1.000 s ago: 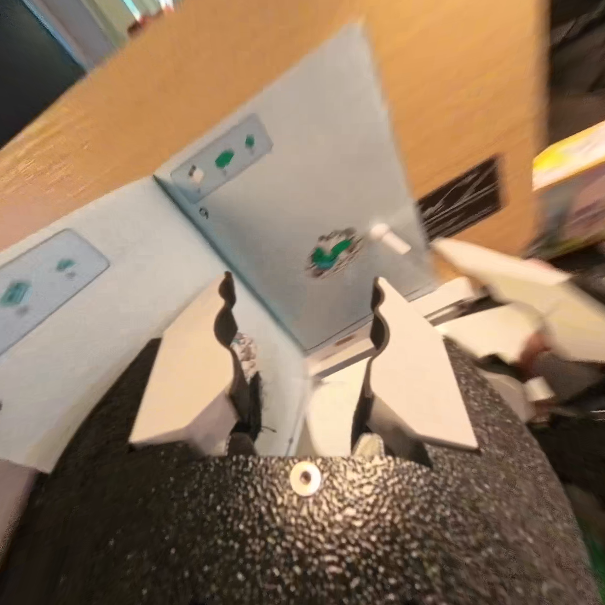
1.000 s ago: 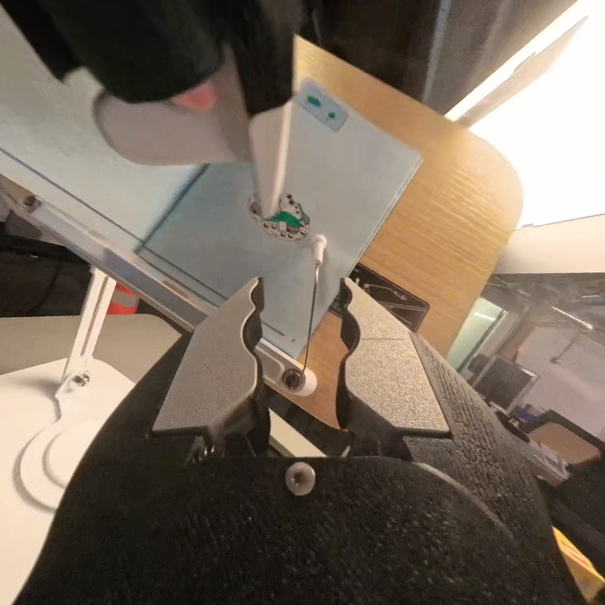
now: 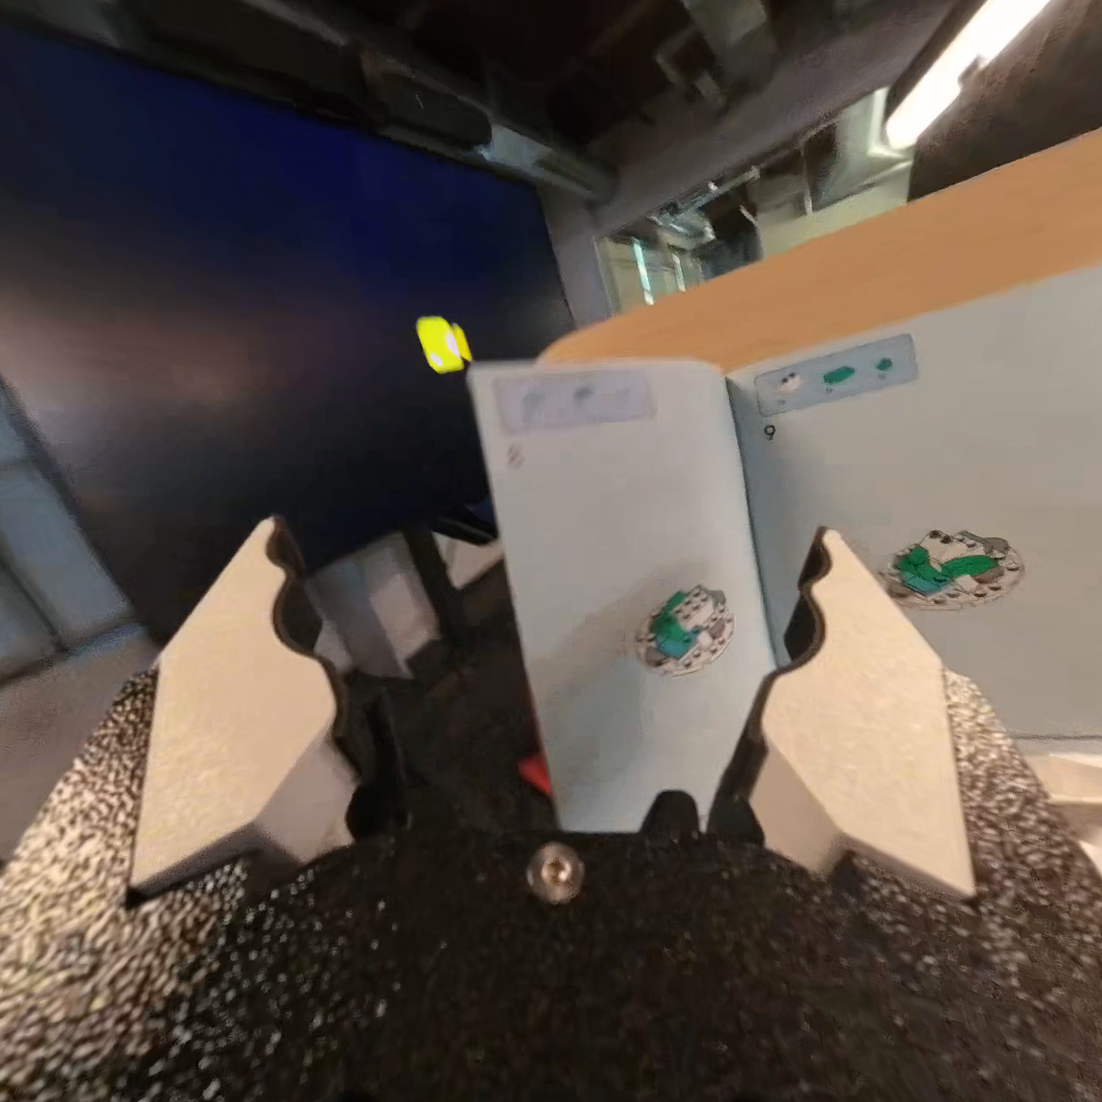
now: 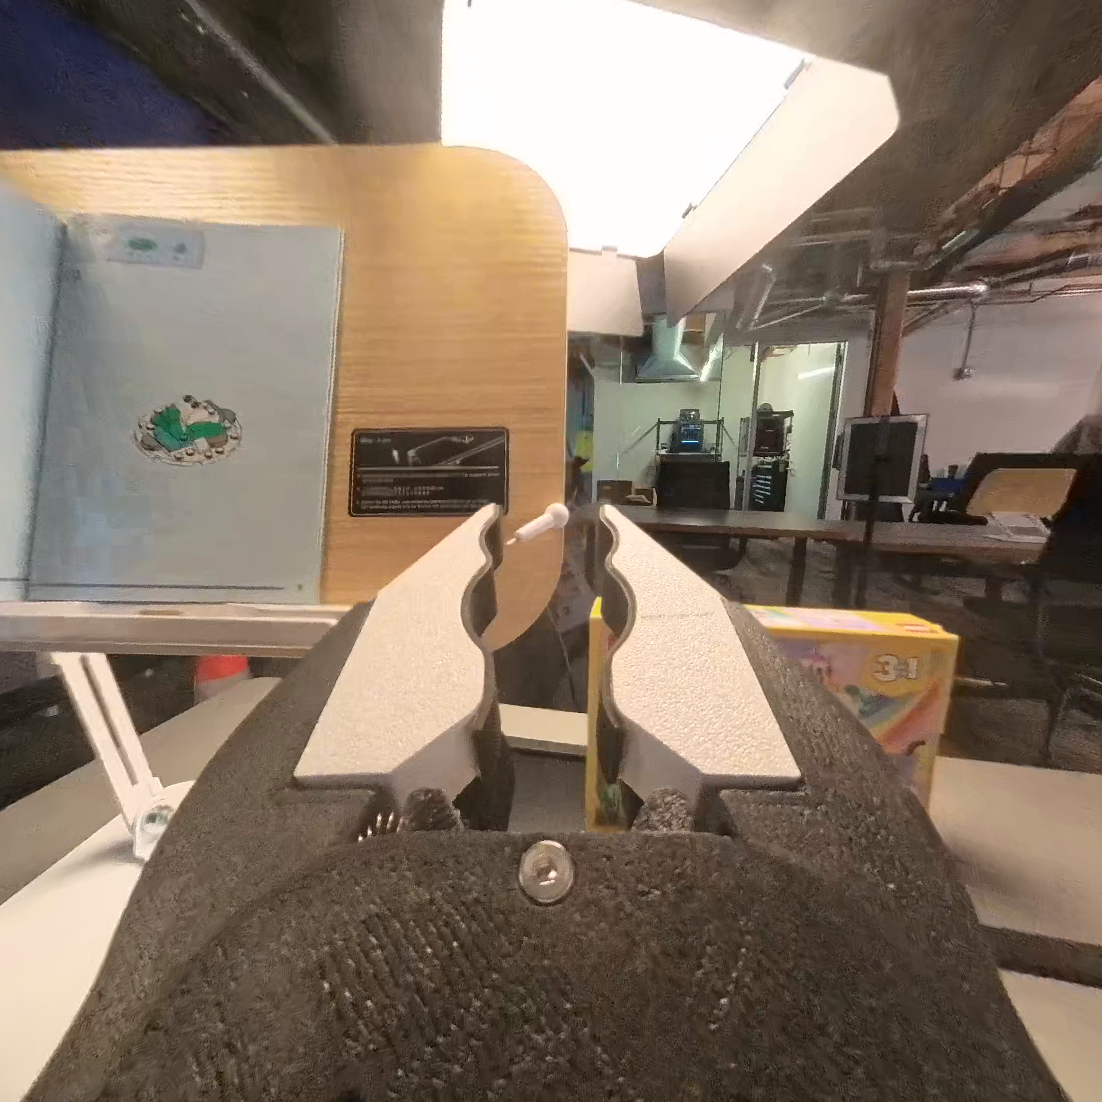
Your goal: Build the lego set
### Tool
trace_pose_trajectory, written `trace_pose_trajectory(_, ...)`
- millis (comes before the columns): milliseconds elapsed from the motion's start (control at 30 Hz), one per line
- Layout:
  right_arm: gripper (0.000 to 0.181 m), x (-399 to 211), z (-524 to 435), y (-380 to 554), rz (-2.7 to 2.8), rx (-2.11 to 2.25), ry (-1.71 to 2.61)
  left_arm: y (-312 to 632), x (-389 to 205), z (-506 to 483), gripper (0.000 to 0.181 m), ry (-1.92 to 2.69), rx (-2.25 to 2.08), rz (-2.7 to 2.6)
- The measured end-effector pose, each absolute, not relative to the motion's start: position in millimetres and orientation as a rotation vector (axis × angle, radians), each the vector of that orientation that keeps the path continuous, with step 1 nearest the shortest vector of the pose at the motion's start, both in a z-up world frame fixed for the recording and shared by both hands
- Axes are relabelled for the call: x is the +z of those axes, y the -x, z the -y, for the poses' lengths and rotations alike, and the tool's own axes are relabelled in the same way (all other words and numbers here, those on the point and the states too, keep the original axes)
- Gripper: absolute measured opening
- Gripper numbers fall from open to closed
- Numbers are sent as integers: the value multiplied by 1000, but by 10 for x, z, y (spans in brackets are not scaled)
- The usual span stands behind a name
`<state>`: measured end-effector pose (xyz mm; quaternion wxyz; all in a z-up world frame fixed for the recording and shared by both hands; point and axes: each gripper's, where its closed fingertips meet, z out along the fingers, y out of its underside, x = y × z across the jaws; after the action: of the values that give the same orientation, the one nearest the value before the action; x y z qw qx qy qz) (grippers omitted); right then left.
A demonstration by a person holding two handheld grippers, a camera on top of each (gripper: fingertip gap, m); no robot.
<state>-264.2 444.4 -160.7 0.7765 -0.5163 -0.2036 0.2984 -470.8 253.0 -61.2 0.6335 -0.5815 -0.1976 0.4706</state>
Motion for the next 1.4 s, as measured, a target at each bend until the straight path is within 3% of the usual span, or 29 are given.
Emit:
trace_pose_trajectory(100,28,-1421,-4385,2486,444,644,1068,4853,-956,-2662,145,1503,775,527)
trace_pose_trajectory(133,29,-1342,-4367,2417,449,635,1048,4816,-1065,-2735,117,1564,634,520)
trace_pose_trajectory(200,28,-1150,-4342,2234,456,606,993,4509,-1130,-2914,20,1615,287,395)
trace_pose_trajectory(233,30,-1048,-4342,2118,460,585,966,4407,-1098,-2933,0,1605,197,373)
trace_pose_trajectory(467,26,-590,-4377,1134,591,504,860,3399,-447,-3143,0,1733,175,123)
trace_pose_trajectory(733,18,-1548,-4524,-131,872,366,999,1427,-176,-3659,0,1892,-56,-176)
trace_pose_trajectory(933,14,-2487,-4854,-1351,899,18,1135,152,-748,-4268,0,1918,-384,-276)
trace_pose_trajectory(1133,13,-2417,-5233,-2500,648,-131,1242,-946,-1548,-4722,0,1979,-999,-179)
trace_pose_trajectory(1267,12,-2399,-5362,-2733,579,-103,1284,-1029,-2166,-4867,0,2018,-1124,-36)
trace_pose_trajectory(1400,15,-2631,-5328,-2375,752,-31,1345,-734,-2766,-4899,0,2088,-1142,153)
